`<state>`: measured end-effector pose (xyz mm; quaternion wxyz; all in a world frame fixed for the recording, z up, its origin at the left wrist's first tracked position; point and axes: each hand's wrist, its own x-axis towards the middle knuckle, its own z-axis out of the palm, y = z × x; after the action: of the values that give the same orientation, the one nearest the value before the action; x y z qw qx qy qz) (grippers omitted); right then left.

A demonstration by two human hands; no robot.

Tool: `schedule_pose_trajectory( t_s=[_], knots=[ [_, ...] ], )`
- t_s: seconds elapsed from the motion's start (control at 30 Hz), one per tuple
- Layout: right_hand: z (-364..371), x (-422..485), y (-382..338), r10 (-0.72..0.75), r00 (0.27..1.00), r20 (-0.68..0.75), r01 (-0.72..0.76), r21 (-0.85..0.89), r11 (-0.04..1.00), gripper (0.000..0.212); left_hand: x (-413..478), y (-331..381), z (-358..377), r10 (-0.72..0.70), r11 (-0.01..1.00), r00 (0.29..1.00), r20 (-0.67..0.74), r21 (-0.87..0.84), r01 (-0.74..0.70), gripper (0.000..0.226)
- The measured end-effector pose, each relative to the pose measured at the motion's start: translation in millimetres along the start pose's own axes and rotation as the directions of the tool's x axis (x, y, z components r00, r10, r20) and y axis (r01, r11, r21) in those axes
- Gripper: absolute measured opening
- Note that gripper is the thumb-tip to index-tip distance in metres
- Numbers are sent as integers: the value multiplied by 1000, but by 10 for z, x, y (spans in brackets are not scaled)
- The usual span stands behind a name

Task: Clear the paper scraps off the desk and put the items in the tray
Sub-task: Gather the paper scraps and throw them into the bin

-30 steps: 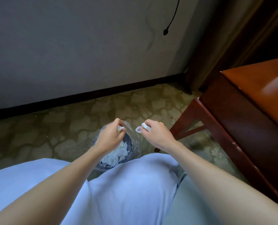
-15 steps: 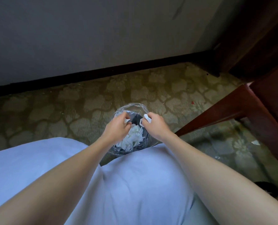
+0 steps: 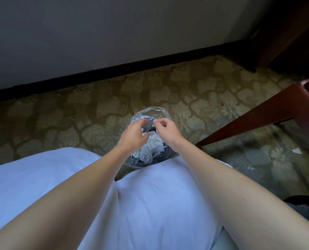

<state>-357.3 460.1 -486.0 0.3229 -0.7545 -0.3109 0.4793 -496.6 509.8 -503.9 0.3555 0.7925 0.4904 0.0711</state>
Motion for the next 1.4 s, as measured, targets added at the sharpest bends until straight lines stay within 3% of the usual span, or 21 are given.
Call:
schedule_pose_trajectory(
  t_s=[0.17, 0.37, 0.5, 0.67, 1.0, 1.3, 1.4],
  knots=[
    [-51, -110, 28, 19, 1000, 12, -20, 77, 997, 31, -38, -58, 21, 3, 998, 999, 43, 68, -6, 50],
    [-241, -315, -10, -35, 999, -14, 35, 26, 999, 30, -83, 112, -27, 53, 989, 995, 80, 134, -64, 50],
    [-355, -507, -34, -99, 995, 11, 99, -117, 988, 34, -194, 322, -151, 128, 977, 988, 89, 162, -141, 44],
    [-537, -828, -129, -144, 989, -15, 140, -165, 976, 37, -362, 562, -345, 227, 931, 971, 70, 277, -238, 30],
    [-1181, -1596, -429, -273, 962, 21, 249, -481, 840, 43, -691, 1138, -634, 357, 866, 933, 38, 360, -346, 42],
    [-1830, -2311, -722, -408, 907, -102, 275, -591, 758, 41, -947, 1895, -823, 495, 791, 869, 4, 412, -452, 43],
    [-2069, -2584, -852, -483, 858, -173, 276, -638, 719, 39, -1036, 2164, -882, 539, 758, 842, 1, 434, -486, 43]
  ],
)
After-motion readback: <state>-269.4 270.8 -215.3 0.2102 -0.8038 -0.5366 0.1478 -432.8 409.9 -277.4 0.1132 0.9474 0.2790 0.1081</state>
